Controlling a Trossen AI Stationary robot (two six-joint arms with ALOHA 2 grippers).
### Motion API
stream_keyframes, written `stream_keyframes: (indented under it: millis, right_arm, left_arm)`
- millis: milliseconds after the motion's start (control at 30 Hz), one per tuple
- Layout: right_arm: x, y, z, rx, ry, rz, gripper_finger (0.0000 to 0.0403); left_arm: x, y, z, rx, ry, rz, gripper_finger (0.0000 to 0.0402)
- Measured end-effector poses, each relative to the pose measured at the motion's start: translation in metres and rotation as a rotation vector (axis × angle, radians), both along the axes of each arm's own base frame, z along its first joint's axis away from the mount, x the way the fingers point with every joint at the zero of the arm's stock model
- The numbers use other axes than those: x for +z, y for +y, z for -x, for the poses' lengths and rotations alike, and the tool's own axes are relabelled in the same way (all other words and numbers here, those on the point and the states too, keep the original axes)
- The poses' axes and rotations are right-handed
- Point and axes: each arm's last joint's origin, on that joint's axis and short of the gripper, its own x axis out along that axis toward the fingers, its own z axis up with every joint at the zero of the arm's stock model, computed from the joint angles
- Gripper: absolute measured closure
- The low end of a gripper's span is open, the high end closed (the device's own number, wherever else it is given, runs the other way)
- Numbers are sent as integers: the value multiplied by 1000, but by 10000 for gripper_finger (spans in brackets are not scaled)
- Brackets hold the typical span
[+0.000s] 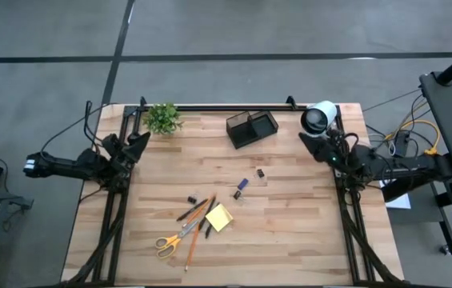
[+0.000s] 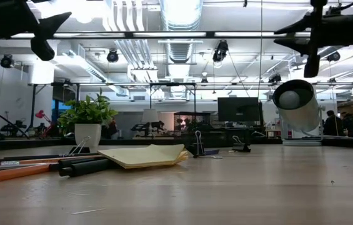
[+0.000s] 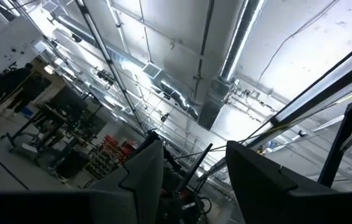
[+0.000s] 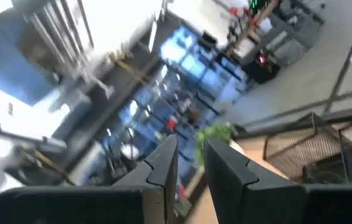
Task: Pick and place office supplies into organizer
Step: Put the top black binder clip into the black desk organizer
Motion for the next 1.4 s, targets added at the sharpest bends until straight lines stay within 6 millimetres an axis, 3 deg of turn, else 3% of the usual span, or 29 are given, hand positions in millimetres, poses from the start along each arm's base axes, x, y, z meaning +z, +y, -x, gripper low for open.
stream_keyframes:
  millis: [133, 300, 433, 567, 733, 933, 1133, 1400]
  right_arm:
    - [11, 0, -22, -7, 256, 105, 333]
    - [20, -4, -56, -8, 791, 224, 316]
    - [13, -3, -75, 49, 1227, 219, 300]
    - [-4, 13, -98, 163, 1474, 289, 280]
    - [-27, 45, -122, 286, 1591, 406, 247]
    - [-24, 74, -149, 339, 1588, 507, 216]
    - [-38, 79, -179, 359, 1655, 558, 199]
    - [-53, 58, -203, 197, 1622, 288, 197]
  left_arm:
    - [6, 4, 7, 118, -65, 66, 243]
    - [15, 5, 11, 231, -43, -5, 243]
    - [15, 5, 10, 265, -6, -47, 243]
    - [11, 5, 7, 274, 53, -66, 243]
    - [2, 4, 0, 277, 174, -89, 243]
    - [-8, 7, -4, 366, 308, -49, 243]
    - [-15, 7, -6, 406, 388, -44, 243]
    - [-16, 8, -5, 436, 398, -24, 243]
